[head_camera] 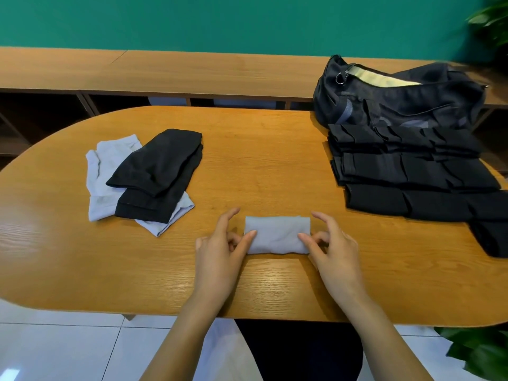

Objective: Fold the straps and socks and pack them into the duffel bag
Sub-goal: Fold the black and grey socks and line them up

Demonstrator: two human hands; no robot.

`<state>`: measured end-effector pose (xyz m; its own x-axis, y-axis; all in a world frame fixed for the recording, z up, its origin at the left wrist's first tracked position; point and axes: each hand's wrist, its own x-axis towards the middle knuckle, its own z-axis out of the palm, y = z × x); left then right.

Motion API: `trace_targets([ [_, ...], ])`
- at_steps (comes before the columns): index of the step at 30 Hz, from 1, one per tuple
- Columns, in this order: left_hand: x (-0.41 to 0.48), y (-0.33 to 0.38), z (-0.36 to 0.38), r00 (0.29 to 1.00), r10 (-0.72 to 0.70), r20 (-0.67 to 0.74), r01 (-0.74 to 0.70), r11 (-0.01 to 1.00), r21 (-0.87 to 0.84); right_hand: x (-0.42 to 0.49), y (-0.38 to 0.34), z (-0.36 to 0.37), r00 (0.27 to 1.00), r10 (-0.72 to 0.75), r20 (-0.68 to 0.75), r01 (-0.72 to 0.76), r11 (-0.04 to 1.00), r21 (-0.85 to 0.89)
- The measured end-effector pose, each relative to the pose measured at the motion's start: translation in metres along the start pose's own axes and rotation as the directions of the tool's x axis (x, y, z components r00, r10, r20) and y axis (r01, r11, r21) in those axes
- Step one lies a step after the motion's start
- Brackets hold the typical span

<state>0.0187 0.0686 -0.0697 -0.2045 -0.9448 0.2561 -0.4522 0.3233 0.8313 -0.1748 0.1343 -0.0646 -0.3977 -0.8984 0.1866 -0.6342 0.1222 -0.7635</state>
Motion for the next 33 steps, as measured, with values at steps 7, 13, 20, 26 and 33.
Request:
trace_targets([
  [7,0.002,0.001,0.001,0.998,-0.054,0.012,0.053,0.991,0.120,0.000,0.005,0.004,0.998,0.046,-0.035,-0.046,0.999,-0.018],
  [13,0.001,-0.002,0.004,0.972,0.234,0.025,-0.231,0.927,0.295,-0.005,-0.003,0.002,0.987,-0.158,-0.037,0.131,0.908,-0.397],
  [20,-0.006,-0.005,0.006,0.968,0.200,0.154,-0.246,0.881,0.405,-0.016,-0.006,0.014,0.936,-0.276,0.217,0.350,0.777,-0.523],
  [26,-0.004,0.004,0.009,0.969,0.089,0.230,-0.156,0.944,0.292,-0.019,-0.019,0.013,0.910,-0.352,0.218,0.414,0.746,-0.521],
  [33,-0.009,0.019,0.019,0.994,0.000,0.108,-0.018,0.986,0.166,-0.027,-0.001,-0.007,0.949,-0.235,0.209,0.315,0.732,-0.604],
])
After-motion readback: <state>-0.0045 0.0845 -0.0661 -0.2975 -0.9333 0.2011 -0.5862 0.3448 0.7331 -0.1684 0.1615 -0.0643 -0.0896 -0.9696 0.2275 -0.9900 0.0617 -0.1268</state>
